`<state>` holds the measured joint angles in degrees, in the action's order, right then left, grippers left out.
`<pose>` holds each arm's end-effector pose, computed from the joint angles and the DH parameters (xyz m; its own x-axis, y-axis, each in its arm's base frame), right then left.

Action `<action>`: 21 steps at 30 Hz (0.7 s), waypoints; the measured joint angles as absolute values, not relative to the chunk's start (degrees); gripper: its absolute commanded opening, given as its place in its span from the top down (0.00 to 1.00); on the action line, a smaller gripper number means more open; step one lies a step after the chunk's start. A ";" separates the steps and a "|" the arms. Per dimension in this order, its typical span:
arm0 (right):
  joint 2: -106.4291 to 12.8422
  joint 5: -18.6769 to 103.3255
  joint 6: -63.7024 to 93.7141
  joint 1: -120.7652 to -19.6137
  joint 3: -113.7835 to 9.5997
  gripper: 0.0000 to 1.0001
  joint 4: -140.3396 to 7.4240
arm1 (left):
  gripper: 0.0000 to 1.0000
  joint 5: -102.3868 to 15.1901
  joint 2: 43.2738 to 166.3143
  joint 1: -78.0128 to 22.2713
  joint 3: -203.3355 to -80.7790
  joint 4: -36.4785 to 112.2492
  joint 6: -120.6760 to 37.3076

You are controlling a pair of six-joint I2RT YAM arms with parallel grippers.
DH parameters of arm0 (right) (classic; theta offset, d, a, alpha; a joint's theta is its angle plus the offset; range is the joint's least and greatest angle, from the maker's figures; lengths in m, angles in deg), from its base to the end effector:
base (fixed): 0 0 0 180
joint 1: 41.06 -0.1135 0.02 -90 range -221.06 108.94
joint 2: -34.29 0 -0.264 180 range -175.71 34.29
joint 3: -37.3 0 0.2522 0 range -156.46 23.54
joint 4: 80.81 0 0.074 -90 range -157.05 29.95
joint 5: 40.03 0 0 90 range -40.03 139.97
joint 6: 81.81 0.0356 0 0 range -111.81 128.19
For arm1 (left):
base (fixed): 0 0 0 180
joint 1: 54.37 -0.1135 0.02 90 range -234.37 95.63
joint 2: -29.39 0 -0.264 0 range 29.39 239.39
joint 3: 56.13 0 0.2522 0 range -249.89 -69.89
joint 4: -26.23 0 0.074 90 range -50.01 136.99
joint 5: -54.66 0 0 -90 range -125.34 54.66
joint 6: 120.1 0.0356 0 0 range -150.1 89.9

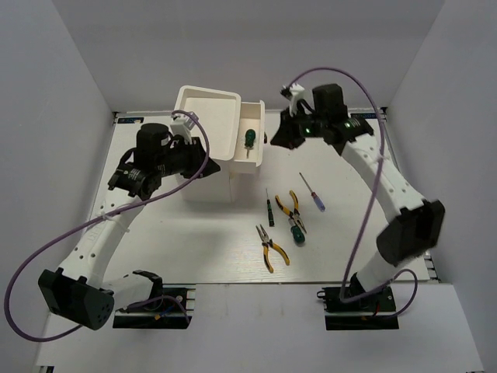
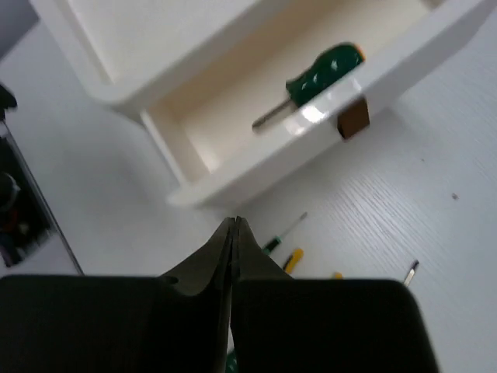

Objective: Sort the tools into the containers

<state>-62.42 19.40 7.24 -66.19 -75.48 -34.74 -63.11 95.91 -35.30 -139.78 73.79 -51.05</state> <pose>0.3398 0.1794 0.3932 -0.4399 -0.2221 -0.8701 -0.7718 0.5889 0.2399 0.2278 -0.0963 0.3765 -0.6862 -0.0975 -0.7209 0.4534 0.7176 -0.5287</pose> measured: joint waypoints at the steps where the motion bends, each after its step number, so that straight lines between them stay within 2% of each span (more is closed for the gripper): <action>1: -58.46 19.42 4.90 -65.68 -70.69 1.00 -35.35 | 0.79 -63.15 96.43 -34.62 -139.78 73.48 -51.12; 4: -47.77 19.79 -2.70 -63.91 -57.47 1.00 -34.74 | 0.81 -63.15 97.81 -31.96 -139.80 72.52 -51.10; 5: -45.28 19.84 -5.41 -63.35 -53.95 0.93 -33.49 | 0.81 -63.11 98.16 -31.04 -139.80 72.41 -51.10; 6: -43.80 19.99 -7.36 -63.00 -51.46 0.73 -32.03 | 0.81 -63.08 98.53 -29.95 -139.80 72.22 -51.14; 8: -42.40 20.49 -10.70 -62.95 -46.67 0.49 -28.49 | 0.72 -62.91 99.04 -27.93 -139.75 72.09 -51.16; 10: -42.27 21.82 -13.31 -63.28 -41.62 0.39 -26.10 | 0.56 -62.39 99.38 -25.81 -139.60 71.82 -51.10; 12: -42.31 23.20 -14.77 -63.74 -36.07 0.38 -24.62 | 0.47 -61.53 99.45 -23.89 -139.23 71.69 -51.40; 13: -42.31 23.97 -15.21 -64.09 -33.49 0.38 -24.03 | 0.38 -60.99 99.45 -22.89 -139.05 71.71 -51.60; 16: -42.86 26.81 -15.12 -65.71 -28.58 0.41 -23.46 | 0.33 -59.22 99.73 -20.37 -138.90 71.74 -51.97; 21: -47.86 32.27 -12.30 -69.71 -27.24 0.41 -26.41 | 0.30 -55.74 100.81 -16.94 -138.70 71.67 -52.52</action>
<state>-47.86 32.27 -12.30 -69.71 -27.24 -26.41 -55.74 100.81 -16.94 -138.70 71.67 -52.52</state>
